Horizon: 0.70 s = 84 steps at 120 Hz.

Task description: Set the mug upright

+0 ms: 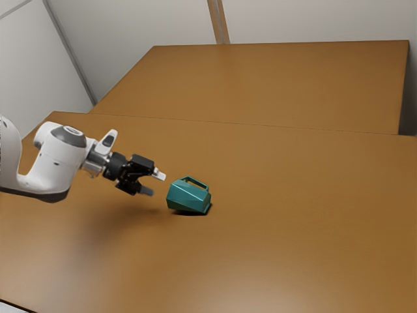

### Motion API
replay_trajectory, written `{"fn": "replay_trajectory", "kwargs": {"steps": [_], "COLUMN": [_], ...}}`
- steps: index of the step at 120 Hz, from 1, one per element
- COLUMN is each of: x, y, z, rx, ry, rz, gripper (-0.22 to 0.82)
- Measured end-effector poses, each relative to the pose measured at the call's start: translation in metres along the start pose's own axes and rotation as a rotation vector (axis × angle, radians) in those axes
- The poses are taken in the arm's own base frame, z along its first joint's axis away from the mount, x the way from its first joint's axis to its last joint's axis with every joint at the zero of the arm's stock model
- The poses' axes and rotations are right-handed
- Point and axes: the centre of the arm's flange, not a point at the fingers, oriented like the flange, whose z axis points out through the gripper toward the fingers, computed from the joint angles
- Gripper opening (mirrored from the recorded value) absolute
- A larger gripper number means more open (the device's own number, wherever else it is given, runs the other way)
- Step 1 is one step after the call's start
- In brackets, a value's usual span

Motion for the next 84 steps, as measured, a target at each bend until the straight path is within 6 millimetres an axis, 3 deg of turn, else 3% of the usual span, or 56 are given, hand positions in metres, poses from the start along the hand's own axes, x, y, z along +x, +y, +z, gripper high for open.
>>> {"fn": "replay_trajectory", "kwargs": {"steps": [40,84], "x": [0.003,0.008], "y": [-0.002,0.013], "z": [0.018,0.044], "rx": [-0.037,-0.052], "ry": [-0.025,-0.048], "rz": [0.021,0.071], "gripper": [0.58,0.58]}}
